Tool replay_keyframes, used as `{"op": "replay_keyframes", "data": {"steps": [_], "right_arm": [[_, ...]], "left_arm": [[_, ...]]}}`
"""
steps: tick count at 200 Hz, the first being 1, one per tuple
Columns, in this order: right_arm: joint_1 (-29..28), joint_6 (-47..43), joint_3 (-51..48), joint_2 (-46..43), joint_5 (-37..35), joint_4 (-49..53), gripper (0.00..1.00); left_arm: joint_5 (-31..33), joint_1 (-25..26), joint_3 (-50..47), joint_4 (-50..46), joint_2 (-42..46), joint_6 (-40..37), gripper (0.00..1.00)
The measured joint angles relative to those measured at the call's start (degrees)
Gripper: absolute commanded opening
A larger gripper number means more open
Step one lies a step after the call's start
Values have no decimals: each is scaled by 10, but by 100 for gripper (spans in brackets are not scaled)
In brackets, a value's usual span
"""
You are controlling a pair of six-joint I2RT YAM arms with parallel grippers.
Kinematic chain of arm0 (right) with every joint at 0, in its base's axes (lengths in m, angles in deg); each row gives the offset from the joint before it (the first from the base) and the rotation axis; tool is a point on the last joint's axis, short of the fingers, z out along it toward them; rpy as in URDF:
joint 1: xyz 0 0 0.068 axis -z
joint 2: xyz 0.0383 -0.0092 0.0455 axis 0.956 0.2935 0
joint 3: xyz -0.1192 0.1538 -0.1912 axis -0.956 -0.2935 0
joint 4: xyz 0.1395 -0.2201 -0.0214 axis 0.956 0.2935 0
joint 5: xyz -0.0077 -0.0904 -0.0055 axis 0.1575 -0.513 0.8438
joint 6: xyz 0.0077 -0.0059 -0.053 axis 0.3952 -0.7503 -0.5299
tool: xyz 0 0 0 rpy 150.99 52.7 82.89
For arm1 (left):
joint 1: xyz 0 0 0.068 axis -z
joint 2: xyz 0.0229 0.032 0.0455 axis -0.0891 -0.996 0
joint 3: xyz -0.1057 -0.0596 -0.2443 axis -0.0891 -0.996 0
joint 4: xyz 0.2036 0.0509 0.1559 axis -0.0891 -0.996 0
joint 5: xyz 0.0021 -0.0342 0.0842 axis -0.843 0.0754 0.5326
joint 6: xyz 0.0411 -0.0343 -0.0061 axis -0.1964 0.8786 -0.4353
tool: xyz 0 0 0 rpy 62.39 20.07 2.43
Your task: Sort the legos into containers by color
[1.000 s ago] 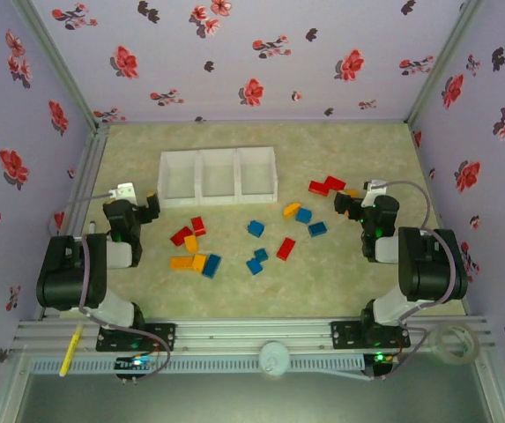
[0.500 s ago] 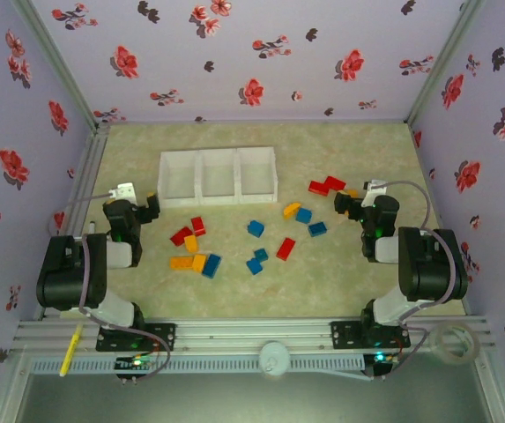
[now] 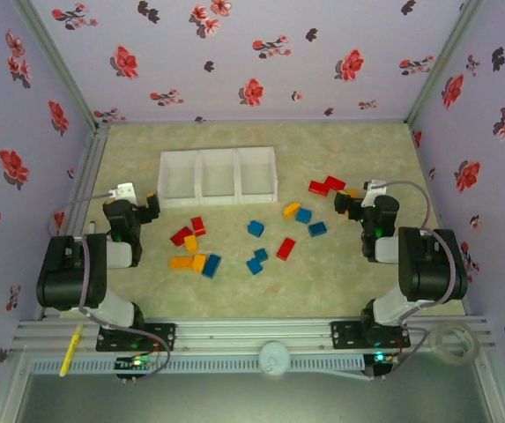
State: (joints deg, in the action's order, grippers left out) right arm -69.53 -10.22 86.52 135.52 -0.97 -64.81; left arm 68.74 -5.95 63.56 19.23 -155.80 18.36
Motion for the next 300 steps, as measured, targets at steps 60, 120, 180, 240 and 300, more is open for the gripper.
{"op": "replay_keyframes", "data": {"steps": [60, 120, 180, 240, 300], "right_arm": [[-1, 35, 58, -185, -70, 217, 99], [-83, 54, 247, -322, -157, 468, 99], [-93, 69, 346, -340, -154, 636, 99], [-101, 78, 363, -334, -149, 701, 99], [-137, 93, 416, -243, -130, 763, 91]], "left_arm": [[37, 1, 81, -204, 137, 24, 100], [45, 42, 284, -487, 313, 126, 100], [45, 90, 399, -683, 320, 184, 100], [31, 136, 459, -811, 245, 228, 100], [27, 259, 466, -920, 125, 331, 100]]}}
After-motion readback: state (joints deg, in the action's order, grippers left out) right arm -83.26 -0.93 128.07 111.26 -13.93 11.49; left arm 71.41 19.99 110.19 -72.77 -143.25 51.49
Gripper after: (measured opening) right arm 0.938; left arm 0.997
